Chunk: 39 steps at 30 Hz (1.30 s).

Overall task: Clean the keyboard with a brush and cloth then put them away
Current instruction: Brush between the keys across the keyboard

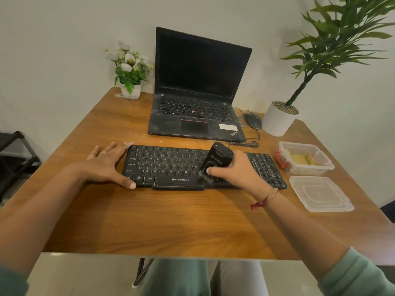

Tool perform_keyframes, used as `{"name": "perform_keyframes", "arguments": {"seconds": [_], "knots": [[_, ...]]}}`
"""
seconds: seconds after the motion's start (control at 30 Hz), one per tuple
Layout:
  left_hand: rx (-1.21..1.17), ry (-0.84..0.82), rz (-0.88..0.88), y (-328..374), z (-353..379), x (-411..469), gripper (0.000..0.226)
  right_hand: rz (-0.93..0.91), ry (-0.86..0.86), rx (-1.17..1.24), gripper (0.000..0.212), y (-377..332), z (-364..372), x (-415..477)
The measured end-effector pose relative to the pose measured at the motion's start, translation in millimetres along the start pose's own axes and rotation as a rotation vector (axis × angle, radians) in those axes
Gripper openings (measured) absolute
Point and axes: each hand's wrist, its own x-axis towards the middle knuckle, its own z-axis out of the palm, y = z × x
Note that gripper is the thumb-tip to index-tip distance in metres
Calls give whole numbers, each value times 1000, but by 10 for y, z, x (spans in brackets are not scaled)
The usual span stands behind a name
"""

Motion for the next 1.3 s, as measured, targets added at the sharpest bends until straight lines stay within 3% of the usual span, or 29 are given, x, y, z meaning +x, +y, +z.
{"name": "perform_keyframes", "arguments": {"seconds": [0.13, 0.3, 0.47, 0.67, 0.83, 1.0, 1.17, 1.3], "knots": [[-13, 13, 2, 17, 2, -12, 146, 52, 216, -82, 26, 110, -132, 53], [-6, 12, -2, 11, -1, -8, 143, 34, 52, -6, 22, 98, -20, -120], [0, 21, 7, -5, 13, -4, 143, 176, 224, 73, 23, 233, -205, 11], [-3, 5, 1, 8, 4, -14, 142, 52, 37, 64, 21, 93, 1, -110], [-16, 11, 5, 13, 3, -17, 143, 229, 201, 208, 30, 264, -134, 64], [-4, 11, -1, 24, -3, -22, 143, 232, 138, 278, 22, 228, -18, 9], [1, 10, 5, 0, 9, -4, 142, 248, 270, 211, 24, 300, -227, 79], [2, 10, 0, -13, 9, 9, 142, 169, 88, 148, 24, 149, -70, -112]]}}
